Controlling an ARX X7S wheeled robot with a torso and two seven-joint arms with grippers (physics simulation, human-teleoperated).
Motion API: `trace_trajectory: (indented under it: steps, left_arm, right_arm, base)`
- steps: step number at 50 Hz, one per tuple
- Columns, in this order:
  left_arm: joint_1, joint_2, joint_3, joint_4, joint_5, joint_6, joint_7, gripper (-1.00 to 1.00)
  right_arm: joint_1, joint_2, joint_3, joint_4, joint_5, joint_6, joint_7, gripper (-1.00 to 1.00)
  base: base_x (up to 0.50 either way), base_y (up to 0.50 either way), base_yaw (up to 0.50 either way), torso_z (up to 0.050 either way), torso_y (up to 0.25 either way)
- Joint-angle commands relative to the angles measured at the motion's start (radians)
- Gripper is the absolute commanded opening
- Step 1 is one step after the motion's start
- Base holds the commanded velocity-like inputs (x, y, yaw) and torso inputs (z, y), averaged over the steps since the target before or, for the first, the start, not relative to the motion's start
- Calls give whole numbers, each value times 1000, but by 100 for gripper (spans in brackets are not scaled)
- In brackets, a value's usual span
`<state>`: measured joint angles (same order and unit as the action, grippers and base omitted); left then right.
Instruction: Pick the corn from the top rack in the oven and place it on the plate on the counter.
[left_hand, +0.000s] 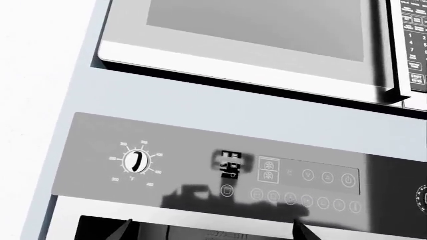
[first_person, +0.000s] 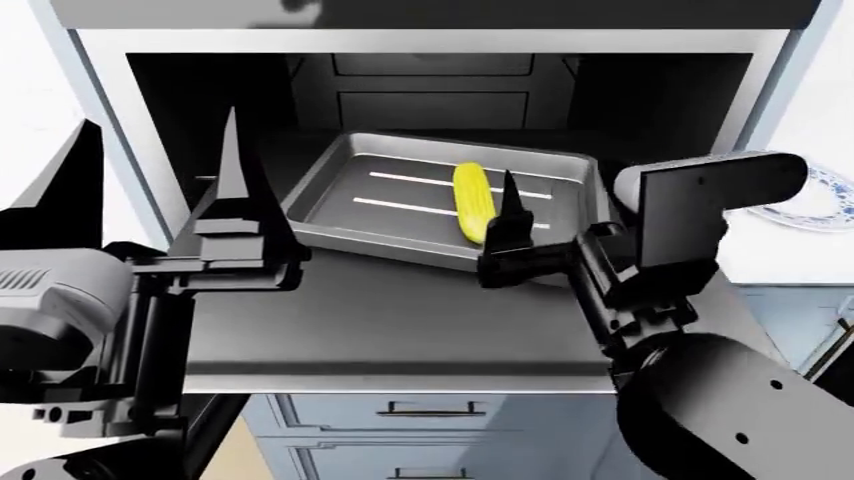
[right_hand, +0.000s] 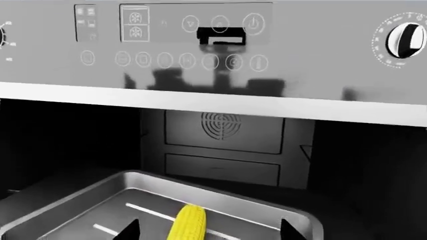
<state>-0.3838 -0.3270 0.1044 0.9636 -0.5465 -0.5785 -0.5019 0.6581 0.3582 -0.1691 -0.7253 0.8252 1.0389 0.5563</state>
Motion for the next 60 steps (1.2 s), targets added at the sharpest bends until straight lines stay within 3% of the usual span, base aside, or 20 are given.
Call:
trace_trajectory:
  steps: [1,5,8,17,29,45,60]
  left_arm:
    - [1,-11,2,12,-21,6,-26,100]
    - [3,-12,3,14,-25,9,-30,100]
    - [3,-13,4,15,-27,12,-33,100]
    - [9,-12,17,12,-27,26,-37,100]
    - [3,-17,26,14,-37,26,-50,100]
    - [3,-21,35,2,-38,45,-58,100]
    - [21,-30,33,2,-42,69,-63,100]
  right_arm:
    - [187,-98,-31,256,65,161,49,100]
    - [220,-130,-36,336,59,227,111,100]
    - [262,-197,73,414,166,328,169,100]
    - [457,-213,-37,627,116,384,138,100]
    - [598,-302,70,857,166,473,232,100]
    - [585,-336,-46,903,188,416,259,100]
    - [606,-293,-238,1126,41,165,75,100]
  base:
    - [0,0,0,0,0]
    - [0,0,0,0,0]
    - [0,0,0,0,0]
    - [0,0,0,0,0]
    - [0,0,0,0,0]
    - [0,0,0,0,0]
    - [0,0,0,0,0]
